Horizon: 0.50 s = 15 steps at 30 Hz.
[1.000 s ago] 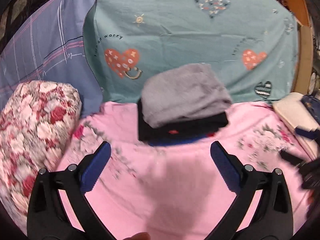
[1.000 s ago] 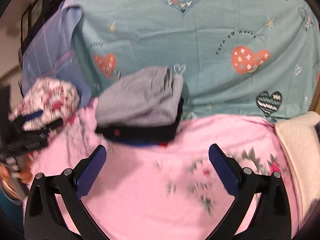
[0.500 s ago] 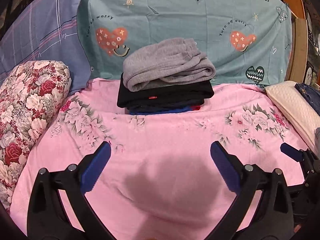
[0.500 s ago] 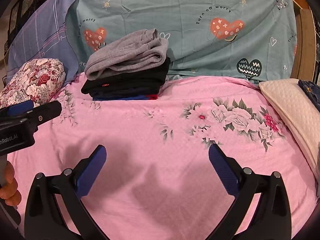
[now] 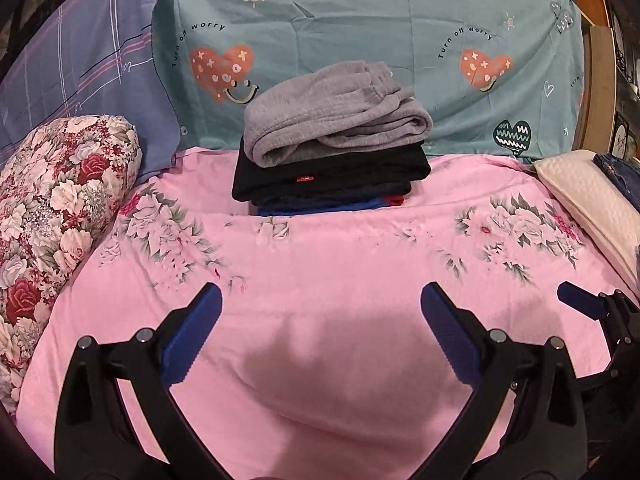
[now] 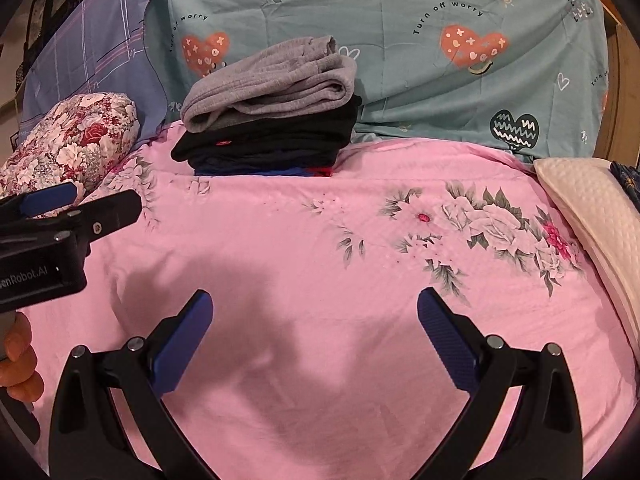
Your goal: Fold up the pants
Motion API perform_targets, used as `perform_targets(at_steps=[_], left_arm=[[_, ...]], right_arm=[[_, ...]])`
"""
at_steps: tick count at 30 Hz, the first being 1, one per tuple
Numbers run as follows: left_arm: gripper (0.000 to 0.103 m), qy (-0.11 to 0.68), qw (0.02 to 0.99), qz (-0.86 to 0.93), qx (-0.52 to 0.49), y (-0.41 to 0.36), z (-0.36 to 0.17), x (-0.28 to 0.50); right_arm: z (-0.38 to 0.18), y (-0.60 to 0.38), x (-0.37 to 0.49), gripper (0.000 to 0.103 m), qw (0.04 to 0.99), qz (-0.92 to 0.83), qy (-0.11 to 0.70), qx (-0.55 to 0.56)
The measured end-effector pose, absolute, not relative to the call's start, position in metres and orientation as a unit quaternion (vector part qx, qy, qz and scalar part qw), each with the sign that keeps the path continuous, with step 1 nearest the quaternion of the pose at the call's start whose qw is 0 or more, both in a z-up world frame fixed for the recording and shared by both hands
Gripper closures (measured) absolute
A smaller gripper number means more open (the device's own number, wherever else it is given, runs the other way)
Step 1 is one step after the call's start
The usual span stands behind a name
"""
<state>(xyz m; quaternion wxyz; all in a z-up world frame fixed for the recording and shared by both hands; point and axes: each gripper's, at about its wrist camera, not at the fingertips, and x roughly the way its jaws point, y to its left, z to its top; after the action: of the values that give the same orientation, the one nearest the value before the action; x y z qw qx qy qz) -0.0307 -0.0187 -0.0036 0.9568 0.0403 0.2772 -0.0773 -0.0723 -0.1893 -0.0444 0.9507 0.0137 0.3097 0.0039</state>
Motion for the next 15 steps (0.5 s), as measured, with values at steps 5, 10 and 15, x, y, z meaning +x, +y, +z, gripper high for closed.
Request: perform_targets(at_steps=[5, 10, 15], left_arm=[[0.002, 0.282, 0.956, -0.07, 0.045, -0.0189, -0.0077, -0.029], [0.002, 0.28, 0.956, -0.072, 0.05, -0.0213, -0.0085, -0.03], [0.002, 0.271, 0.958, -0.069, 0.061, -0.0256, -0.0078, -0.0337]], right_arm=[[-0.0466, -0.1899, -0.0715, 0.001, 0.948, 0.01, 0.316, 0.023], [-0.0498, -0.191, -0.0695, 0.001, 0.945, 0.016, 0.326, 0.033], [-0.0516, -0.1904, -0.0682, 0.001, 0.944, 0.017, 0.329, 0.03]])
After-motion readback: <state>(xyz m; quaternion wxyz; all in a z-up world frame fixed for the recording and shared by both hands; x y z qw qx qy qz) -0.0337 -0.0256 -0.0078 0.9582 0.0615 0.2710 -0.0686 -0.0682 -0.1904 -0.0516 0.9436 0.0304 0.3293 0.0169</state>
